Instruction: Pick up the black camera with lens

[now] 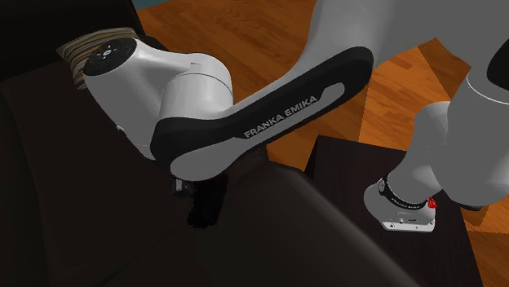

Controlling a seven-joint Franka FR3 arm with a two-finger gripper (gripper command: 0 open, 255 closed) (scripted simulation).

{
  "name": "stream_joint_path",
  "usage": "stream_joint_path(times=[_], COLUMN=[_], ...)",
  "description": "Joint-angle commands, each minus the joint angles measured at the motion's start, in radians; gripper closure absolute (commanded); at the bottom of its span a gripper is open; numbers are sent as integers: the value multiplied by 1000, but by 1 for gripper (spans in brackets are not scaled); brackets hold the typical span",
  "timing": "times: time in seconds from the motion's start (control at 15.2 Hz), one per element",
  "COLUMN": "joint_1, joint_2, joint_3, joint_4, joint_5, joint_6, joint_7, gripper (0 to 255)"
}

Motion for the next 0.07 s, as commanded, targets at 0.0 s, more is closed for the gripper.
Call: stream_joint_path(times=[0.0], joint_1=[0], joint_2=[-3], joint_3=[0], joint_4=[7], joint_5=[1], joint_6=[-9], joint_7=[0], gripper=[255])
